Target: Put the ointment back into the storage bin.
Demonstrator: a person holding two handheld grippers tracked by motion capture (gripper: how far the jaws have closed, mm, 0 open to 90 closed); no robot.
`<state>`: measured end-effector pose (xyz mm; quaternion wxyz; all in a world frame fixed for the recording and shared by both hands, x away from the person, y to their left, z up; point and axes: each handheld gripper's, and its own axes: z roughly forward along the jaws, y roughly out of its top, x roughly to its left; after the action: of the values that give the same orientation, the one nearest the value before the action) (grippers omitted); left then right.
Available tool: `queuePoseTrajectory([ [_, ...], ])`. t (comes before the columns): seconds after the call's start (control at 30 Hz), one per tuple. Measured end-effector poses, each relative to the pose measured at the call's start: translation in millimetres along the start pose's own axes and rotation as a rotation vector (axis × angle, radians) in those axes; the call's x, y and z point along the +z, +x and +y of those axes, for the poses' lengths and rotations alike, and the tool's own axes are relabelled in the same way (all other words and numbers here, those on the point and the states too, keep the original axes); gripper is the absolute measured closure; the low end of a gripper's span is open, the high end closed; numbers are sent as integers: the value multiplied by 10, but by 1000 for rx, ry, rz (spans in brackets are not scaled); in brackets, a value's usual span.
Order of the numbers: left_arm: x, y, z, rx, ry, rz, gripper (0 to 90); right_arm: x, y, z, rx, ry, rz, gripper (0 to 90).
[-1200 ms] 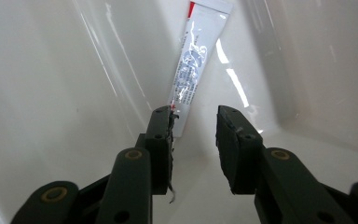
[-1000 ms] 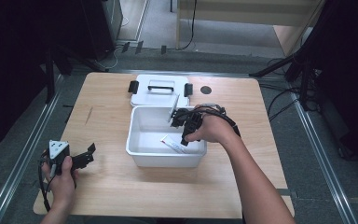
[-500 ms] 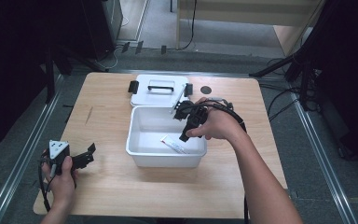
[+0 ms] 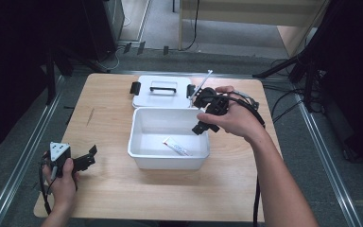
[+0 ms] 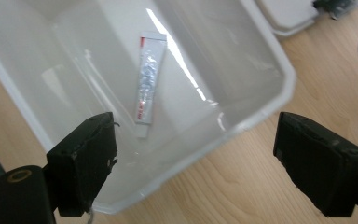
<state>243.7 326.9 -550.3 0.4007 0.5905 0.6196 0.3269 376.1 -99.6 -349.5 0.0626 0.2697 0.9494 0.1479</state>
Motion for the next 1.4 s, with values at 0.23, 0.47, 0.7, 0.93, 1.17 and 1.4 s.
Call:
queuePoseTrajectory([
  [0.23,0,-2,0,2,0,1,3,-106,-162,-215,54,-30,-34,135],
  [0.47,1,-9,-3,2,-2,0,3,-120,-273,-450,103,-51,-48,135],
  [0.7,-1,-9,-4,0,-1,0,3,-84,-388,-725,167,-75,-37,138],
  [0.93,-3,-9,-4,3,0,0,3,49,-520,-1090,260,-122,-24,144],
  [1.17,-3,-13,-4,4,2,4,3,237,-631,-1518,354,-195,-30,145],
  [1.4,-5,-10,-4,5,1,2,3,459,-638,-1872,393,-257,-37,144],
])
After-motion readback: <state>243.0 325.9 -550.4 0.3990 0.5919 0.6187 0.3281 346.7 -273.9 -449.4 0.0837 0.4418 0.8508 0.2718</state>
